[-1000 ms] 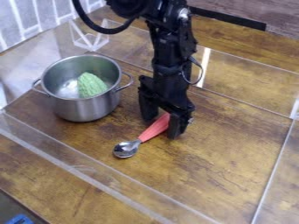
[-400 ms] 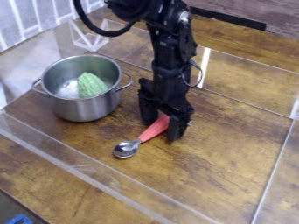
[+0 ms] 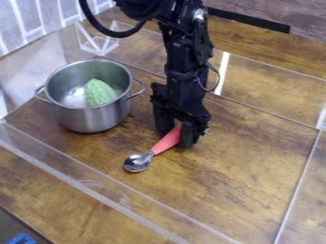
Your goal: Move the pink spoon to the right
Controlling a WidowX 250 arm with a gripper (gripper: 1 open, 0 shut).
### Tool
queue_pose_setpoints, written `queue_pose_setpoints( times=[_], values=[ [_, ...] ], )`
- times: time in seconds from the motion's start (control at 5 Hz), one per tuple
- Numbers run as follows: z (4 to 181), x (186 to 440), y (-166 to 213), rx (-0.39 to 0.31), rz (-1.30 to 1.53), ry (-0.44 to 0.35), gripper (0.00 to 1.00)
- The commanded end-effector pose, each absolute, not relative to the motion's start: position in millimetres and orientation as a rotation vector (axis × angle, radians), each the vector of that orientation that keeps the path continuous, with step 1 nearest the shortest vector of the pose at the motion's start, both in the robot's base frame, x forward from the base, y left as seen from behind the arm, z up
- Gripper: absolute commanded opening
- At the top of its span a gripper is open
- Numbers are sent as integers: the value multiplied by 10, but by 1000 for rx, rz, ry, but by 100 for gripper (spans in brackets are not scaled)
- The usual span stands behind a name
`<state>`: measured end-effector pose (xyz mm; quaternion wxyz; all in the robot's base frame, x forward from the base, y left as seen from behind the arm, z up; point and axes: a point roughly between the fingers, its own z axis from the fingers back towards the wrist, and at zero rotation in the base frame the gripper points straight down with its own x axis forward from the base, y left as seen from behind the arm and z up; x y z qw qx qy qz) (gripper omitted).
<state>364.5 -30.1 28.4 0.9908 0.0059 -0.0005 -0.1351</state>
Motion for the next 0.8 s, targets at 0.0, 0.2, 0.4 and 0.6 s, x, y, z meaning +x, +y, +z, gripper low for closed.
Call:
queue_pose_setpoints(
  times=[0.0,0.2,0.4,0.6],
  values=[
    [463,3759,-240,14,-253,-62,0],
    [485,3747,-255,11,-250,-53,0],
    [511,3734,-272,10,-245,-44,0],
    [531,3724,-285,8,-243,-36,0]
  ],
)
